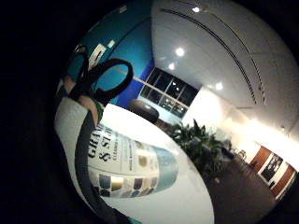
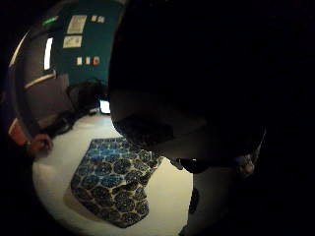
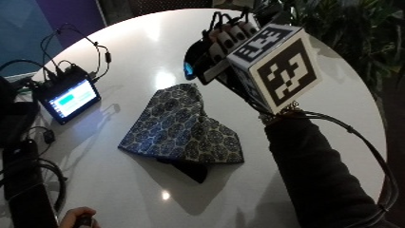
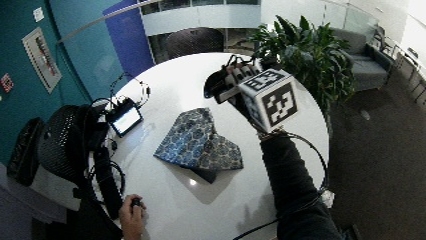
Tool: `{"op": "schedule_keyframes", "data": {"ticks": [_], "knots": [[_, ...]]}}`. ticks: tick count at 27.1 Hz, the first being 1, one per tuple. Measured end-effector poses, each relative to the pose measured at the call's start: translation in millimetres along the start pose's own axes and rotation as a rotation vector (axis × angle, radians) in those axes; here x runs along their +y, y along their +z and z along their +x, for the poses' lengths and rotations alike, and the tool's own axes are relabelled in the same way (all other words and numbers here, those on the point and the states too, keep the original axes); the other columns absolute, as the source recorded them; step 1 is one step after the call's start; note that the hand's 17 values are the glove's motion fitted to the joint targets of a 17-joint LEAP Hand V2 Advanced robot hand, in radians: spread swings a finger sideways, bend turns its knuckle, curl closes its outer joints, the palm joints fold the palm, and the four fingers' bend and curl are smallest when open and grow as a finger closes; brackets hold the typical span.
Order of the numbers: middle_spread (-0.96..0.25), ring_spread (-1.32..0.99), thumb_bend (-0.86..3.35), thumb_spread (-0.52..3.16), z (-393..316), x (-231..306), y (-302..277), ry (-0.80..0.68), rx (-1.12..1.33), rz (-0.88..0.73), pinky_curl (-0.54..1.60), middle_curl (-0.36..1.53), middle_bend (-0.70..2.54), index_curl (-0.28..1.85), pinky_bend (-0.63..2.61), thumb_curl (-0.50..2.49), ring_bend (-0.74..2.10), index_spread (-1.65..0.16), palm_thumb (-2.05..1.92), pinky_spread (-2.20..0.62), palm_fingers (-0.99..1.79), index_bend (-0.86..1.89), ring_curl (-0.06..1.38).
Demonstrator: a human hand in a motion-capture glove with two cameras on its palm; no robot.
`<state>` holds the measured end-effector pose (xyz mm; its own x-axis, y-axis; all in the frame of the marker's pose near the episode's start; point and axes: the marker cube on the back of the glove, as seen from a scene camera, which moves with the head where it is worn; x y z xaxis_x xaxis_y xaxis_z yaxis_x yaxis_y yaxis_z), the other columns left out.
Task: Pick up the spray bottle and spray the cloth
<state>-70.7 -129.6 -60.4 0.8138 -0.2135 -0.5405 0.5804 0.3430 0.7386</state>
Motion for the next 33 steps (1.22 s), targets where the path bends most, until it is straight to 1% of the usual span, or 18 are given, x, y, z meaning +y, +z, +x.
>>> {"op": "schedule_keyframes", "data": {"ticks": [3, 8, 14, 18, 26, 30, 33], "knots": [[-0.22, -0.21, -0.01, 1.14, -22, 5, 5, -0.137, -0.014, -0.011, 0.39, 0.46, 0.38, 0.46, 0.41, 0.44, 0.48, -0.28, 0.88, -0.23, 1.29, 0.19, 0.41], [-0.23, -0.22, -0.02, 1.09, -54, 18, 21, -0.316, -0.018, -0.070, 0.39, 0.46, 0.37, 0.48, 0.42, 0.47, 0.47, -0.28, 0.88, -0.24, 1.29, 0.20, 0.41], [-0.23, -0.22, -0.02, 1.03, -81, 34, 38, -0.437, -0.034, -0.128, 0.39, 0.46, 0.36, 0.49, 0.42, 0.49, 0.46, -0.28, 0.88, -0.26, 1.28, 0.20, 0.41], [-0.23, -0.22, -0.02, 1.00, -88, 37, 39, -0.460, -0.041, -0.127, 0.38, 0.46, 0.36, 0.50, 0.43, 0.50, 0.46, -0.28, 0.88, -0.26, 1.28, 0.19, 0.41], [-0.23, -0.22, -0.02, 0.97, -91, 38, 38, -0.459, -0.052, -0.136, 0.38, 0.46, 0.36, 0.51, 0.43, 0.53, 0.45, -0.28, 0.89, -0.27, 1.28, 0.19, 0.42], [-0.24, -0.22, -0.02, 0.96, -92, 35, 36, -0.433, -0.088, -0.144, 0.38, 0.46, 0.35, 0.51, 0.43, 0.54, 0.45, -0.28, 0.88, -0.27, 1.28, 0.19, 0.42], [-0.24, -0.22, -0.02, 0.95, -90, 29, 32, -0.380, -0.140, -0.152, 0.38, 0.46, 0.35, 0.52, 0.43, 0.55, 0.45, -0.28, 0.88, -0.27, 1.28, 0.19, 0.42]]}}
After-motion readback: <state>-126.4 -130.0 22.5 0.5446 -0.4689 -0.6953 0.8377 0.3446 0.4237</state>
